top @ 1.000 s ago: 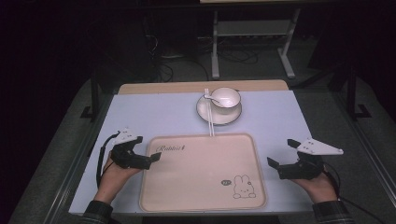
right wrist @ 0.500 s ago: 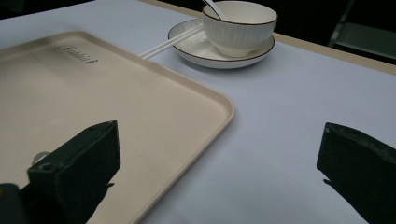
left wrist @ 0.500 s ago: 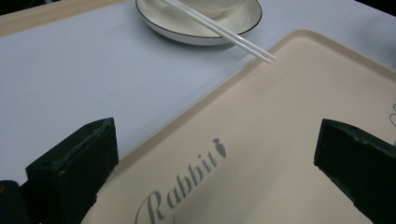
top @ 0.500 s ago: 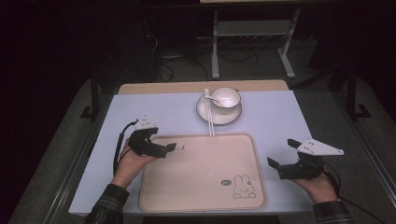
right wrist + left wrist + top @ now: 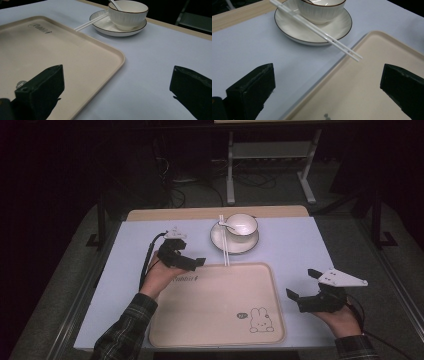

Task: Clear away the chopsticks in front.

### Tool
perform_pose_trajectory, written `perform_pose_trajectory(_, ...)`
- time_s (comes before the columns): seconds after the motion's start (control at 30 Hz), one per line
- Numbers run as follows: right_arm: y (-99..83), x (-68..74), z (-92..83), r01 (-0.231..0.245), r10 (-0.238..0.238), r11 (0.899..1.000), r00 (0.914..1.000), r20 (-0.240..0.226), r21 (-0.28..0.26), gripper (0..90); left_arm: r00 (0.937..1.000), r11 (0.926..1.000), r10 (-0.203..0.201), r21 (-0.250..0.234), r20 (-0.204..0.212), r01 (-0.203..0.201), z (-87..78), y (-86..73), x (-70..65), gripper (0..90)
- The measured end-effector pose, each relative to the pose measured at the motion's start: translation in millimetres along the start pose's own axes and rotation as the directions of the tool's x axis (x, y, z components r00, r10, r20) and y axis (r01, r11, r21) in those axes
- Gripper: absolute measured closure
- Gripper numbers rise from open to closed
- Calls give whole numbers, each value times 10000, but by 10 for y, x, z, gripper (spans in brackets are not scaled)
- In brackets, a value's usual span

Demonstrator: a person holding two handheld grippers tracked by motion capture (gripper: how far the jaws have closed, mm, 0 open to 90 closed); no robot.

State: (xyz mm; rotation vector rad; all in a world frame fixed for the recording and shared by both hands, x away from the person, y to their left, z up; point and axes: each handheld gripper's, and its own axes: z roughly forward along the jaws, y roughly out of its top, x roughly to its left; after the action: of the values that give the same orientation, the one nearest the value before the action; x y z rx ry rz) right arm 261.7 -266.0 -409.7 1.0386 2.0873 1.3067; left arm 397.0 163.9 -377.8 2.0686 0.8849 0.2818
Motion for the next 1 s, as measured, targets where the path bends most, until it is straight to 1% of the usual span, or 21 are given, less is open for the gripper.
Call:
perform_pose_trajectory(0.17, 4, 3, 2, 38, -38, 10000, 10000, -10, -4, 0, 9999, 9998, 123, 184, 50, -124, 164, 153, -13, 0)
perform_pose_trajectory(0.2, 4, 4, 2, 40, -40, 10000, 10000, -9, -3, 0, 9999, 9996, 120, 236, 9, -120, 209, 192, -16, 0)
perform_pose_trajectory(0.27, 4, 4, 0, 39, -39, 10000, 10000, -4, -4, 0, 10000, 9995, 72, 308, 7, -72, 291, 250, -16, 0)
perform_pose_trajectory(0.37, 3, 0, -3, 8, -8, 10000, 10000, 10, -10, 0, 9999, 9988, -62, 480, -117, 68, 416, 317, -18, 0)
perform_pose_trajectory(0.47, 2, -2, -5, -8, 8, 10000, 10000, -3, -27, 0, 9997, 9966, -120, 814, -209, 136, 580, 392, -23, 0)
perform_pose_trajectory(0.53, 2, -5, -4, -1, 1, 10000, 10000, -29, -32, 0, 9993, 9960, -271, 843, -247, 291, 674, 431, -27, 71)
perform_pose_trajectory(0.6, 2, -5, -4, -3, 3, 10000, 10000, -31, -32, 0, 9988, 9935, -367, 1062, -310, 398, 764, 464, -21, 72)
perform_pose_trajectory(0.63, 1, -6, -4, -7, 7, 10000, 10000, -42, -38, 0, 9986, 9924, -465, 1130, -267, 492, 819, 483, -17, 105)
perform_pose_trajectory(0.67, 0, -6, -5, -14, 14, 10000, 10000, -53, -45, 0, 9979, 9914, -584, 1156, -272, 612, 863, 498, -14, 161)
perform_pose_trajectory(0.7, 0, -6, -5, -14, 14, 10000, 10000, -53, -45, 0, 9973, 9901, -664, 1222, -302, 696, 896, 511, -13, 161)
perform_pose_trajectory(0.73, -1, -7, -6, -13, 13, 10000, 10000, -59, -56, 0, 9972, 9890, -681, 1293, -319, 717, 938, 527, -8, 179)
perform_pose_trajectory(0.83, -3, -12, -5, -38, 38, 10000, 10000, -64, -63, 0, 9952, 9843, -739, 1557, -635, 830, 1069, 572, 13, 262)
perform_pose_trajectory(0.87, -4, -12, -7, -47, 46, 10000, 10000, -71, -71, 0, 9944, 9828, -806, 1607, -681, 907, 1098, 579, 18, 297)
perform_pose_trajectory(0.93, -4, -13, -7, -51, 51, 10000, 10000, -72, -71, 0, 9935, 9804, -872, 1706, -731, 985, 1169, 598, 39, 306)
perform_pose_trajectory(1.0, -7, -17, -8, -58, 58, 10000, 10000, -63, -60, 0, 9933, 9784, -915, 1794, -710, 1029, 1210, 607, 56, 349)
